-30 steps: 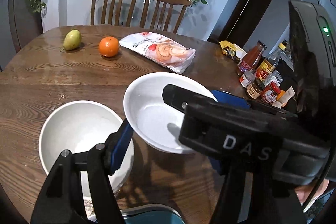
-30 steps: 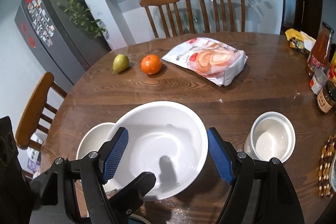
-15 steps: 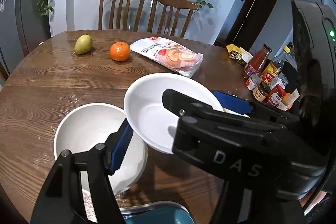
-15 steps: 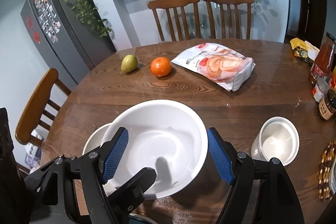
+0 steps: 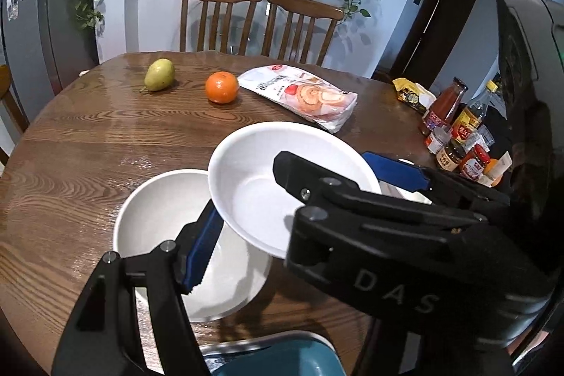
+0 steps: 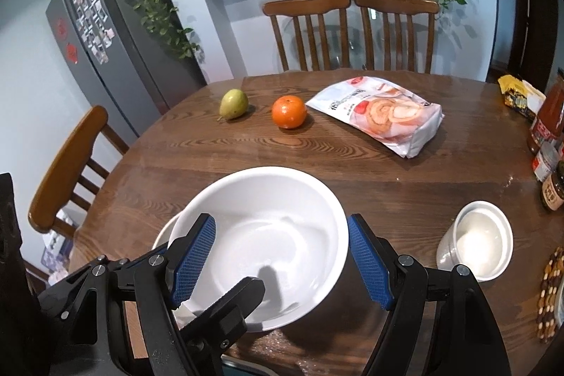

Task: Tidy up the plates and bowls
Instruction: 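Lower the held white bowl into the other white bowl with both tools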

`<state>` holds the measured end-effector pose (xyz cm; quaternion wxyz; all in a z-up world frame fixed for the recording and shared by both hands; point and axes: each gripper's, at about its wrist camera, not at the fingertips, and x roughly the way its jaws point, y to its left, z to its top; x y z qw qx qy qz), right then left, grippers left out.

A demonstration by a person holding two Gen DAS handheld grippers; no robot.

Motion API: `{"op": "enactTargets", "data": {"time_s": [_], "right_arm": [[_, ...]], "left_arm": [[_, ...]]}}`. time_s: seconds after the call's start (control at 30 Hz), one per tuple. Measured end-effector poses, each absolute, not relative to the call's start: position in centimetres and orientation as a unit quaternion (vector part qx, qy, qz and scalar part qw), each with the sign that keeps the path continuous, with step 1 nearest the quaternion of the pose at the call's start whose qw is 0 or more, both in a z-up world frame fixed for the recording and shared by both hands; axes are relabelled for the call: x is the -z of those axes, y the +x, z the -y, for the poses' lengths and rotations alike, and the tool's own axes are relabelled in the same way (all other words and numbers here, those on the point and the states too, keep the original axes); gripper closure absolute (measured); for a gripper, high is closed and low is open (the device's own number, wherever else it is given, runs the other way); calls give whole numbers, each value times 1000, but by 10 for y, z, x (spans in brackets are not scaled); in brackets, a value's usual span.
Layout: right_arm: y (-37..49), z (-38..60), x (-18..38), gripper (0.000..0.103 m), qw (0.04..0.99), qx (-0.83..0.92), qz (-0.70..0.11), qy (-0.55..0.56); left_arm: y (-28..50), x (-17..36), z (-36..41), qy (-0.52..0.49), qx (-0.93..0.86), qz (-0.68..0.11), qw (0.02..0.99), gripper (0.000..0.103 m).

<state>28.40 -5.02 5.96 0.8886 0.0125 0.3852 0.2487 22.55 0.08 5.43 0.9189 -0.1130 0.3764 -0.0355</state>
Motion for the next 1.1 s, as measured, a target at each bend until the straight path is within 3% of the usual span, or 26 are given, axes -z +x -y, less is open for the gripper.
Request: {"op": "enactTargets", "data": {"time_s": [1.1], "right_arm": [[274, 17, -49, 24, 877, -301, -375, 12]], "left_arm": [[216, -47, -26, -103, -25, -397, 912, 40]]}}
